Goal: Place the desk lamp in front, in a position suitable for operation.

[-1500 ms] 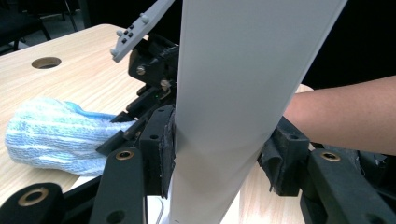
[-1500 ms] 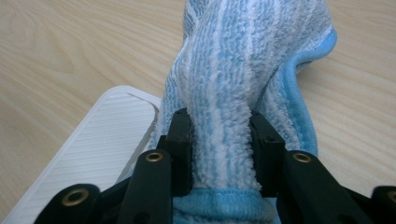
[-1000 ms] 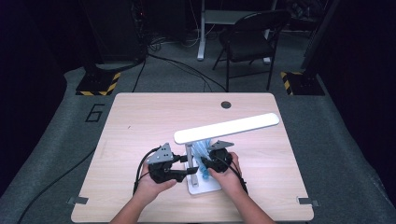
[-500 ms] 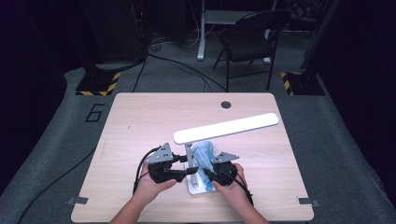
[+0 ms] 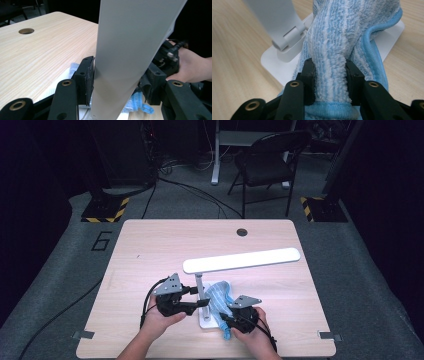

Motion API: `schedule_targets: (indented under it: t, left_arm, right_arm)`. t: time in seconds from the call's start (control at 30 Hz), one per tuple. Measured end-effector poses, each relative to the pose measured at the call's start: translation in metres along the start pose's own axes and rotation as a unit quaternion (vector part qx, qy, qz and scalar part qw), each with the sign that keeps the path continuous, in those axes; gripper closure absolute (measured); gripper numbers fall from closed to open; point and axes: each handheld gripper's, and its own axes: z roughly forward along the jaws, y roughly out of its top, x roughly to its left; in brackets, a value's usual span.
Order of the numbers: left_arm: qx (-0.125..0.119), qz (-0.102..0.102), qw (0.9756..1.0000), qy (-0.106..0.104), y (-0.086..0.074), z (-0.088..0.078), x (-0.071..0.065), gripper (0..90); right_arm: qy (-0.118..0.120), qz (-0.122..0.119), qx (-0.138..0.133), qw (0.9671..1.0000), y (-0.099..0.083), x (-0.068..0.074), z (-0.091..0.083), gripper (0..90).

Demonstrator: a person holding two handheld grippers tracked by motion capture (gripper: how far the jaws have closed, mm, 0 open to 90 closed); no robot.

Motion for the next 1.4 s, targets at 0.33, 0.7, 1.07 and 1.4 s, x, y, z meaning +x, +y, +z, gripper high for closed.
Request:
schedule_targets:
  t: [0.33, 0.7, 1.07, 1.4]
  left_arm:
    - [0.010, -0.010, 0.9999, 0.001, -0.002, -0.012, 0.006, 51.3]
    - [0.012, -0.010, 0.9998, 0.014, -0.002, -0.015, 0.009, 51.1]
    - [0.012, -0.010, 0.9997, 0.017, -0.002, -0.014, 0.011, 54.2]
    - [0.009, -0.012, 0.9993, 0.033, -0.003, -0.010, 0.005, 54.6]
  right_arm:
    - [0.021, -0.003, 0.018, 0.9996, -0.002, 0.016, -0.005, 65.9]
    - [0.021, 0.005, 0.012, 0.9997, -0.001, 0.012, -0.006, 66.1]
    - [0.006, 0.016, 0.007, 0.9998, 0.011, 0.000, 0.004, 65.1]
    - [-0.009, 0.018, -0.006, 0.9998, 0.024, -0.023, 0.020, 64.7]
